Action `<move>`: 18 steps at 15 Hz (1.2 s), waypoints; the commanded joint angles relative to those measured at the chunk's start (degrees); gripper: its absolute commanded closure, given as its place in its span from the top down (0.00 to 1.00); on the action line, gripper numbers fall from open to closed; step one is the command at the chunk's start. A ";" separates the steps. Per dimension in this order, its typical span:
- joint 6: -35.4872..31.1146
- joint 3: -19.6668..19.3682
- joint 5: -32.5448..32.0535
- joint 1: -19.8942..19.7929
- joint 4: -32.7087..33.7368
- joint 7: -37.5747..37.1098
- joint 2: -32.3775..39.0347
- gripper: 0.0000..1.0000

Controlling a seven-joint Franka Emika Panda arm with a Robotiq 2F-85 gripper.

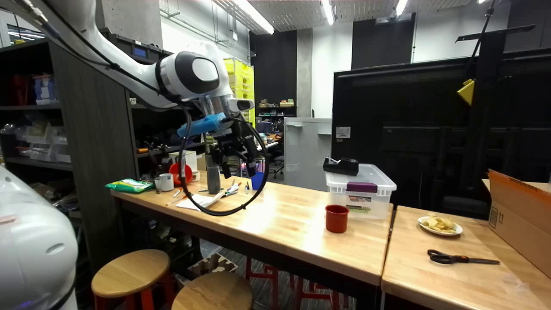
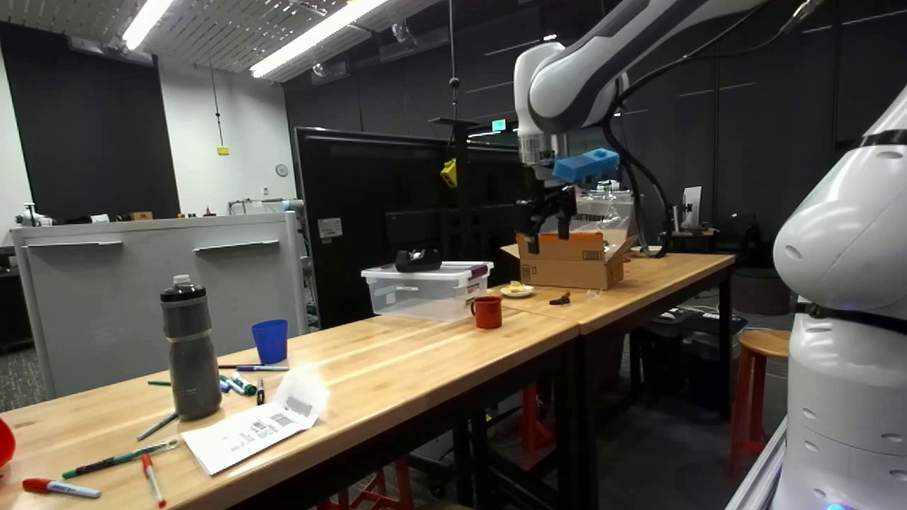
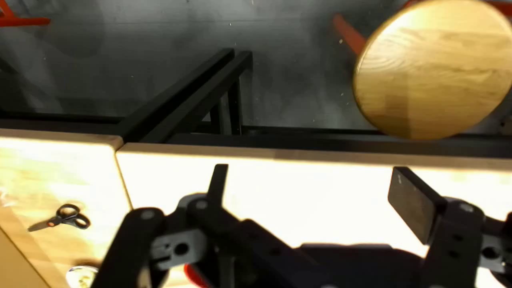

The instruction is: Move the red cup to the left

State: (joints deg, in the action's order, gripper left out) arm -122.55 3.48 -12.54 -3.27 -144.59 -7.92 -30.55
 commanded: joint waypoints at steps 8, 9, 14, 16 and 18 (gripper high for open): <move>-14.69 1.97 -9.33 -8.49 9.67 -35.60 18.42 1.00; -15.87 1.81 -10.83 -8.68 10.22 -39.38 19.19 1.00; -22.18 1.50 -27.02 -9.76 12.27 -61.99 22.31 1.00; -22.57 0.10 -33.58 -9.73 13.18 -70.13 23.67 1.00; -21.86 -1.68 -36.51 -8.93 14.26 -75.26 25.45 1.00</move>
State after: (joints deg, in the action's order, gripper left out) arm -144.29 3.74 -44.64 -12.64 -132.53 -76.02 -7.81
